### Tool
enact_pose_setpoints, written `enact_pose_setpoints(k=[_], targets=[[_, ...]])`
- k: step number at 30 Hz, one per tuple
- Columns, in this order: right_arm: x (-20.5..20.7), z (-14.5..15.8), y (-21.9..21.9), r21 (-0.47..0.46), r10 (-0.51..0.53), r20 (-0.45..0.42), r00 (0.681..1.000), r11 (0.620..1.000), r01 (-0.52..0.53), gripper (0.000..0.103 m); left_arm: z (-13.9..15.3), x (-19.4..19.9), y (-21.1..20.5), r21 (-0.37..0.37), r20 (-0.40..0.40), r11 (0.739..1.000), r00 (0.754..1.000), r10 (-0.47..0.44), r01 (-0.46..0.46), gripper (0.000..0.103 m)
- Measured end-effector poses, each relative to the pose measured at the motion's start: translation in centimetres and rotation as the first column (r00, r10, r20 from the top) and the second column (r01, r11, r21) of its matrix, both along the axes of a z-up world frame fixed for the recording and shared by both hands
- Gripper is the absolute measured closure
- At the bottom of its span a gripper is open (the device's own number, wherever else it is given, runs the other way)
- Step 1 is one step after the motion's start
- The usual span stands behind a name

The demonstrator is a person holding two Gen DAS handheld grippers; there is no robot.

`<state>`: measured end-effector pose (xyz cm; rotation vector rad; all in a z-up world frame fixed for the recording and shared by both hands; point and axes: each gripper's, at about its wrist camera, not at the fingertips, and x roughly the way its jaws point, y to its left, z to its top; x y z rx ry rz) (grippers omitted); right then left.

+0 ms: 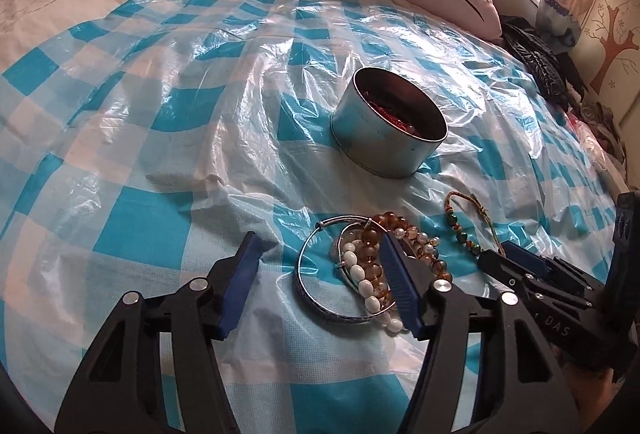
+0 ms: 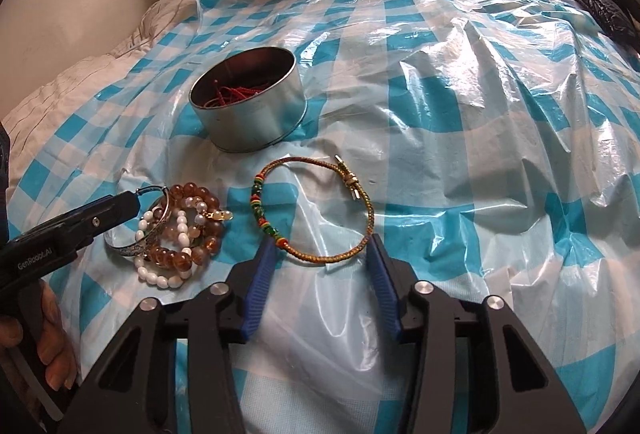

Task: Organize jewelry
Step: 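Close the right gripper on the gold cord bracelet with green beads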

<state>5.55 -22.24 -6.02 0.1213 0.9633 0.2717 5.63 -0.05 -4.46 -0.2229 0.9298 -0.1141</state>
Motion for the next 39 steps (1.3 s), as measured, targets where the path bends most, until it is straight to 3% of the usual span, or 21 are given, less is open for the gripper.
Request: enact_pose_setpoints(k=[6,9,11,14,18,20,23,28,30,31,32,39], targets=[[-0.3,0.7,-1.5,0.084,-0.025,0.012,1.000,0.996,0.024,0.062,1.0,-0.5,1.0,-0.007,0.064,0.998,0.996,0.061,-0.061,0.051],[0.4,0.8,-1.6,0.074,-0.055,0.011,0.998,0.996,0.054,0.062,1.4,-0.4,0.7,0.020,0.089,0.998,0.994,0.066,-0.068,0.051],[0.9,0.6,-1.6,0.081,-0.065,0.000,0.998,0.995,0.064,0.060,1.3,-0.2,0.4,0.036,0.080,0.998,0.995,0.054,-0.057,0.051],[1.3,0.0,-0.6,0.052,-0.040,-0.015,0.999,0.998,0.041,0.044,1.3,-0.1,0.0,0.036,0.083,0.999,0.996,0.025,-0.028,0.051],[1.1,-0.2,0.6,-0.004,0.007,-0.007,1.000,1.000,-0.007,0.044,0.8,0.0,-1.3,0.048,0.055,0.998,0.998,-0.042,0.040,0.050],[0.8,-0.1,0.2,0.013,0.001,-0.007,1.000,1.000,0.000,0.064,0.6,0.0,-1.6,0.057,0.049,0.997,0.997,-0.054,0.051,0.047],[0.1,0.2,-0.8,0.037,-0.010,0.002,1.000,0.999,0.010,0.078,0.6,0.1,-1.5,0.049,0.044,0.998,0.998,-0.048,0.046,0.044],[-0.2,0.9,-1.6,0.041,-0.022,0.005,1.000,0.999,0.022,0.081,0.4,0.4,-1.3,0.051,0.041,0.998,0.999,-0.035,0.033,0.044],[0.1,1.1,-1.7,0.054,-0.024,-0.004,1.000,0.998,0.024,0.068,0.2,0.5,-1.8,0.068,0.035,0.997,0.998,-0.049,0.047,0.043],[0.2,1.2,-1.8,0.056,-0.029,0.003,1.000,0.998,0.029,0.046,0.2,0.5,-2.0,0.074,0.033,0.996,0.998,-0.058,0.056,0.039],[0.3,1.4,-1.7,0.045,-0.035,0.019,0.999,0.998,0.034,0.039,0.2,0.5,-2.2,0.082,0.031,0.995,0.997,-0.065,0.062,0.038],[1.9,-0.3,0.4,-0.014,0.014,-0.027,1.000,1.000,-0.015,0.040,0.1,0.5,-2.0,0.066,0.027,0.996,0.998,-0.064,0.062,0.037]])
